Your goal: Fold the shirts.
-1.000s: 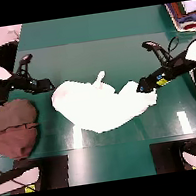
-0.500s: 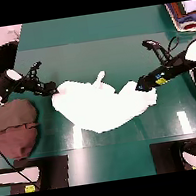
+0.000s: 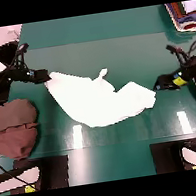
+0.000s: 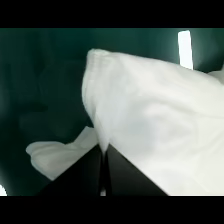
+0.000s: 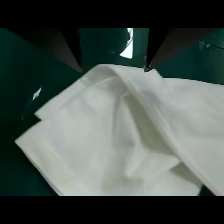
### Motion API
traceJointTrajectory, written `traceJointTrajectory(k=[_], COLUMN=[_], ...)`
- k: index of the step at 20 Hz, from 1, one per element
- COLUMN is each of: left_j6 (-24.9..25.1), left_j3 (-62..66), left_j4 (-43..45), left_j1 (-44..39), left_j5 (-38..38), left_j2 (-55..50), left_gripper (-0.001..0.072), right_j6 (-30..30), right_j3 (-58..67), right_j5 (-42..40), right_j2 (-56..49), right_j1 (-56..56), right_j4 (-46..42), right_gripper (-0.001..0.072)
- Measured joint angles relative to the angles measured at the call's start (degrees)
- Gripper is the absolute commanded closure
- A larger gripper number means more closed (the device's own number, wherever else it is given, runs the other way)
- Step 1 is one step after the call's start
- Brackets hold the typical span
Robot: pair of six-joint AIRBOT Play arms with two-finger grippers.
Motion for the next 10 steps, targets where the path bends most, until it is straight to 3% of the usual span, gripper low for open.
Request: traceJointTrajectory(k=[4, 10], left_j6=[0.33, 0.31], left_j3=[0.59, 0.74], left_j4=[0.07, -0.15], left_j1=[0.00, -0.07], left_j5=[-0.85, -1.22], left_j2=[1.97, 2.62], left_gripper=[0.0680, 0.0680], right_j6=[0.00, -1.03], right_j3=[-10.32, -20.92], right_j5=[-1.14, -9.84], right_j2=[0.00, 0.02], right_j1=[-7.10, -10.21], right_j4=[0.46, 8.87], right_gripper=[0.0209, 0.0271])
